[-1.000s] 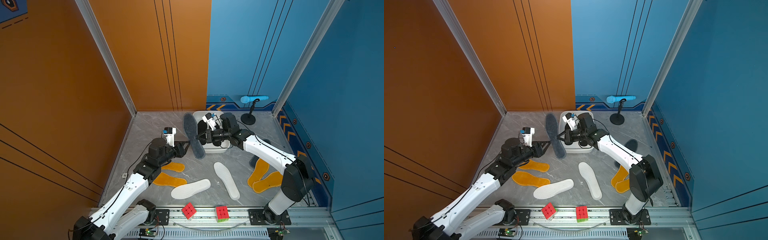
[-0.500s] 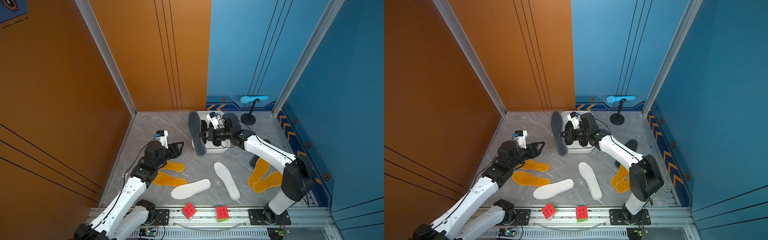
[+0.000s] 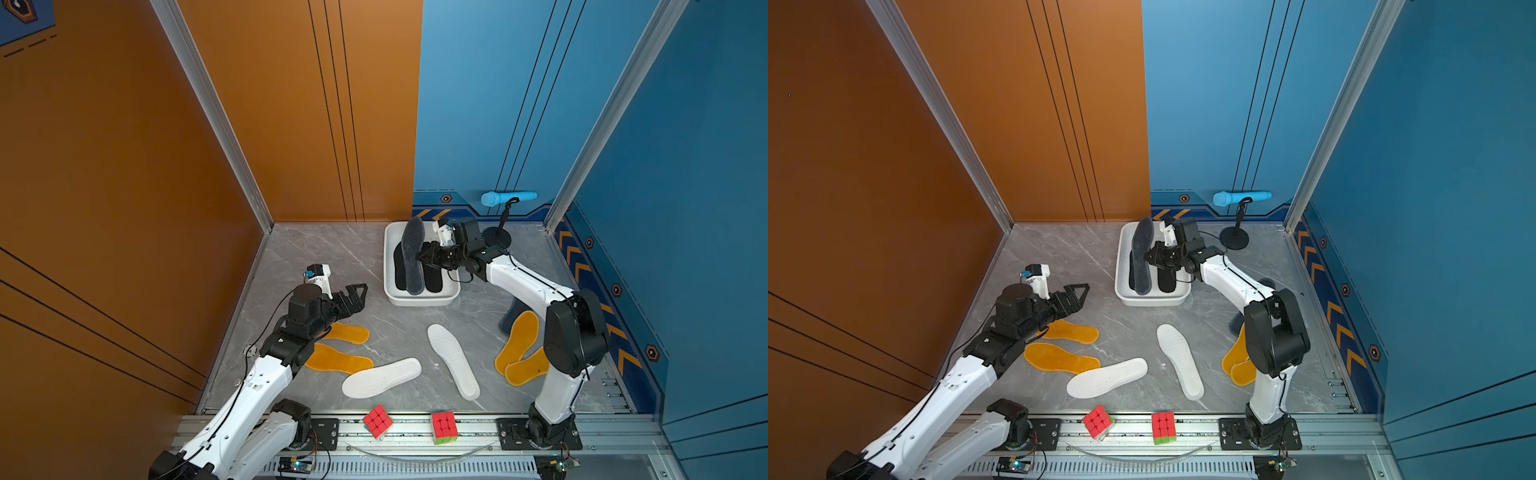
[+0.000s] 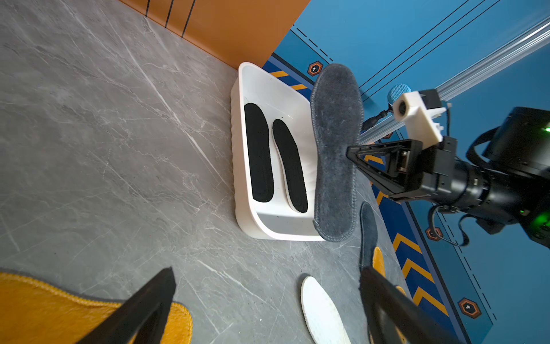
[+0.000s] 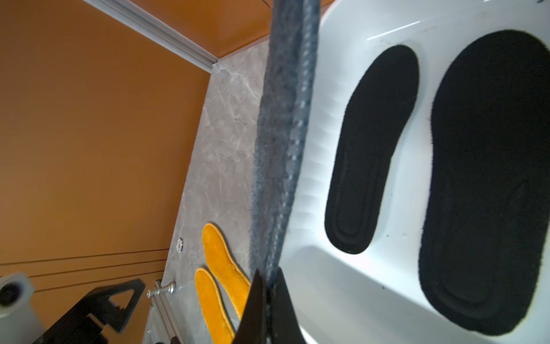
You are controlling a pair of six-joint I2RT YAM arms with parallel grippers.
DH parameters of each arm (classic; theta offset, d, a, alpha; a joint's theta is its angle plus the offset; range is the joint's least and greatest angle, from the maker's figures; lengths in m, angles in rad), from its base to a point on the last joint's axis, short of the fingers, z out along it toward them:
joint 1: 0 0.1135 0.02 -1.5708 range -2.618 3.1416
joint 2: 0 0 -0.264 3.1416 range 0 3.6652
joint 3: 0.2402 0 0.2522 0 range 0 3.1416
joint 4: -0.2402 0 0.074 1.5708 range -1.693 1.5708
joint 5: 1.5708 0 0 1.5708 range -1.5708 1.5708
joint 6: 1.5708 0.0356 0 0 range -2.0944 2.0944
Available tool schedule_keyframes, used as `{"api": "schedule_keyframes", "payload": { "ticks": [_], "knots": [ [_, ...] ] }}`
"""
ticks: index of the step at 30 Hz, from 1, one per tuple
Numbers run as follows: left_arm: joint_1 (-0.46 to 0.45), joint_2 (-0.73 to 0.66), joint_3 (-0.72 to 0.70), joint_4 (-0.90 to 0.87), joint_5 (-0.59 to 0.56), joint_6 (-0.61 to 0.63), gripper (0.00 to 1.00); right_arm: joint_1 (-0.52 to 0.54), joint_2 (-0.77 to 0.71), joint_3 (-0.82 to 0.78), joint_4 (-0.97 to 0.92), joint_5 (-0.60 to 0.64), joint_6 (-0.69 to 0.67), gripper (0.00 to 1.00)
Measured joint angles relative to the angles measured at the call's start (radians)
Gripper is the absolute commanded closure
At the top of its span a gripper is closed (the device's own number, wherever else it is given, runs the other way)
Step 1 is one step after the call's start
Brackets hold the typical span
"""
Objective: Put the insoles into the storage box
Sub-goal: Place the insole in the storage box.
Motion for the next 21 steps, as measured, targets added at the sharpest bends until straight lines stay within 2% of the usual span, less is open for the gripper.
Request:
{"api": "schedule_keyframes", "payload": {
  "ticks": [11,21],
  "knots": [
    [0.005,0.0,-0.008,0.0,-0.016,-0.023,0.02,-0.01,0.24,0.262,-0.115,0.008,-0.015,1.0],
    [0.006,0.001,-0.008,0.001,-0.018,-0.023,0.02,-0.01,0.318,0.326,-0.14,0.008,-0.002,1.0]
  ]
}}
